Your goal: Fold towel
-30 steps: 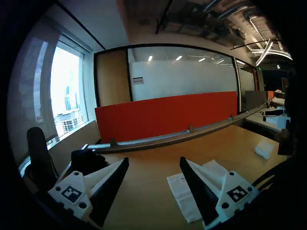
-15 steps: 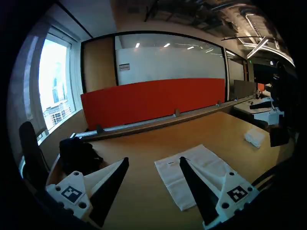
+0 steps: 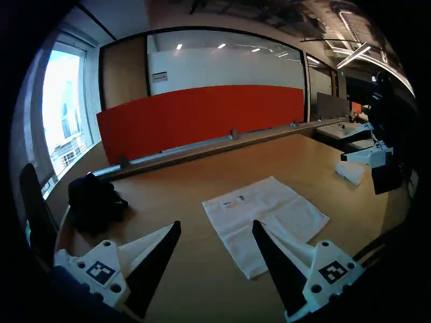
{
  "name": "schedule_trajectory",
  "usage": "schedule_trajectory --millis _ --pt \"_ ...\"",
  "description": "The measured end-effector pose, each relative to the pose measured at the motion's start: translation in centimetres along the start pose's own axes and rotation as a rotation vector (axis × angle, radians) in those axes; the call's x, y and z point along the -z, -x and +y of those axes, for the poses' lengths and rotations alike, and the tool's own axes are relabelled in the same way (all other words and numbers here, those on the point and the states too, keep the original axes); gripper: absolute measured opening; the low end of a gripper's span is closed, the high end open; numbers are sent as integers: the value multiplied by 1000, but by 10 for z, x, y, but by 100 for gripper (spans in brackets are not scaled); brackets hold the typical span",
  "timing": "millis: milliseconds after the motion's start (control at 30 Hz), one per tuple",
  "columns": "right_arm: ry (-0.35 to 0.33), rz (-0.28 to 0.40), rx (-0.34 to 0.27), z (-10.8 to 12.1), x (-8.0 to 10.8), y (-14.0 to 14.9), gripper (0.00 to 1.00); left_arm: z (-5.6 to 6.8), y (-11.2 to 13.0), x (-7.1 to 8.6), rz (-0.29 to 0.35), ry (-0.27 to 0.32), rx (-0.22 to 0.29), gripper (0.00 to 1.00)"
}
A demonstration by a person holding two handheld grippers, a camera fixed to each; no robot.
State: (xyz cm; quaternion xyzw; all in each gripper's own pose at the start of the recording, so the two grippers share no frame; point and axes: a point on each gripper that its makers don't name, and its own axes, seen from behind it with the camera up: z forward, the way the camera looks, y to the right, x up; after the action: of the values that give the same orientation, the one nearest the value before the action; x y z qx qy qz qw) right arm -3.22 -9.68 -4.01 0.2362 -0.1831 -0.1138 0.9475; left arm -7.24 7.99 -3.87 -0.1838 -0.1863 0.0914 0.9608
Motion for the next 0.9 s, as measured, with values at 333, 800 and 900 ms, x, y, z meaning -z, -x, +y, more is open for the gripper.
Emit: schedule_trajectory --millis 333,800,900 --pt "-50 -97 15 -16 -21 53 100 22 44 -24 -85 63 -47 99" --pt "-117 -238 26 -39 -41 128 100 44 103 -52 -215 144 -84 99" --pt "-130 -268 30 -44 -44 143 100 50 115 -56 -246 163 -89 99"
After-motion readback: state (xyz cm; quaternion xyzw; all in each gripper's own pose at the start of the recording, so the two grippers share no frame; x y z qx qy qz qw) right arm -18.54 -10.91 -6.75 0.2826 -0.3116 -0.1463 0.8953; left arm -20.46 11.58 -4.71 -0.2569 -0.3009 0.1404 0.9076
